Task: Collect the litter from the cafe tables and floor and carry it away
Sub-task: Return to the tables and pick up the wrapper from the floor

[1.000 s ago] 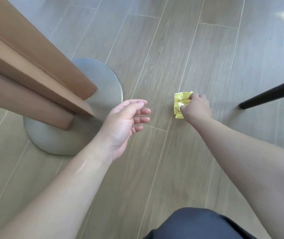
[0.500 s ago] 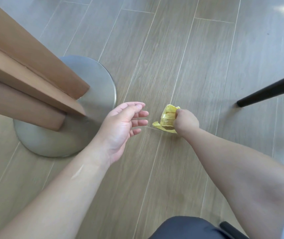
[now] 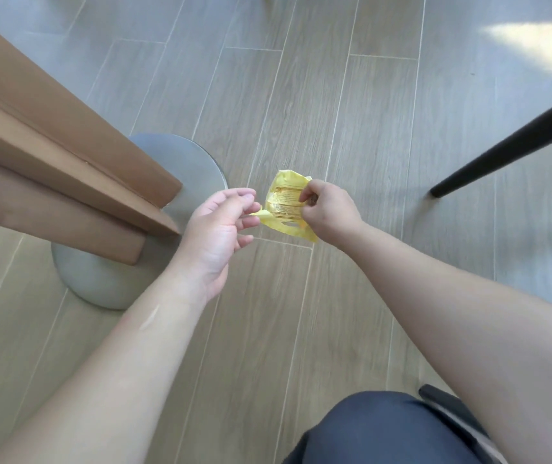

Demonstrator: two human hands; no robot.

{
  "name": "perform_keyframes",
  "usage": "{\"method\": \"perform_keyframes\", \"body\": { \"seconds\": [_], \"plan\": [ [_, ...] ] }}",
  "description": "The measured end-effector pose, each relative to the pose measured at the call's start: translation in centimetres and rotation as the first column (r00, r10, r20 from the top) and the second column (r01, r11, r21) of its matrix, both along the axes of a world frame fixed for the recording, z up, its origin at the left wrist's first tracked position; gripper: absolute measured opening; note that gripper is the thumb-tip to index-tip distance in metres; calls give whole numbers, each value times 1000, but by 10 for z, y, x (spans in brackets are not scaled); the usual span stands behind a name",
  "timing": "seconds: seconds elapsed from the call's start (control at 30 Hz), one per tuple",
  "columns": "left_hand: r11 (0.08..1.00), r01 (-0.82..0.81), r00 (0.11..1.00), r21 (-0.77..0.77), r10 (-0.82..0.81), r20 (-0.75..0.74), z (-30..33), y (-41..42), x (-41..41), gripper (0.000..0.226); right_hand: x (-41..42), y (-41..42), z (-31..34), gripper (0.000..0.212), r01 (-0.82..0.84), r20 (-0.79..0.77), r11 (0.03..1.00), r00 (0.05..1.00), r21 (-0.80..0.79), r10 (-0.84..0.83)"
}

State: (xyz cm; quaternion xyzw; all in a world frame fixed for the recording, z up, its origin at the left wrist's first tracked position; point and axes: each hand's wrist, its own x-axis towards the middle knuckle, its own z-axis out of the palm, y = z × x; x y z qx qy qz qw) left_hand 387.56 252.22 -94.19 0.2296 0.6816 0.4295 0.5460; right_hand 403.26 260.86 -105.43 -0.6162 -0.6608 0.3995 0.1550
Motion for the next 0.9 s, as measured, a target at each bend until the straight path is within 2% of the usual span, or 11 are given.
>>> {"method": "perform_keyframes", "body": {
  "seconds": [0.13, 0.2, 0.4, 0.63, 0.77, 0.9],
  "plan": [
    [998, -50, 996, -34, 52, 70, 55, -11, 13, 9, 9, -26, 91, 19, -8, -86, 999, 996, 54, 13],
    [998, -52, 998, -26, 52, 23, 87, -17, 24, 13, 18, -38, 138, 18, 28, -119, 998, 993, 60, -21],
    [998, 69, 990, 7, -67, -124, 196, -21, 62, 45, 55, -62, 284, 18, 114, -193, 993, 975, -3, -112],
    [994, 69, 990, 82, -58, -131, 329, -24, 94, 40, 85, -84, 437, 24, 172, -319, 985, 933, -14, -167],
    [997, 31, 999, 71, -29, -29, 398, -34, 107, 15, 93, -96, 506, 24, 176, -386, 984, 908, -5, -165],
    [998, 1, 1000, 67, -3, 30, 458, -46, 106, 13, 99, -103, 571, 21, 166, -473, 986, 868, -10, -151]
  ]
}}
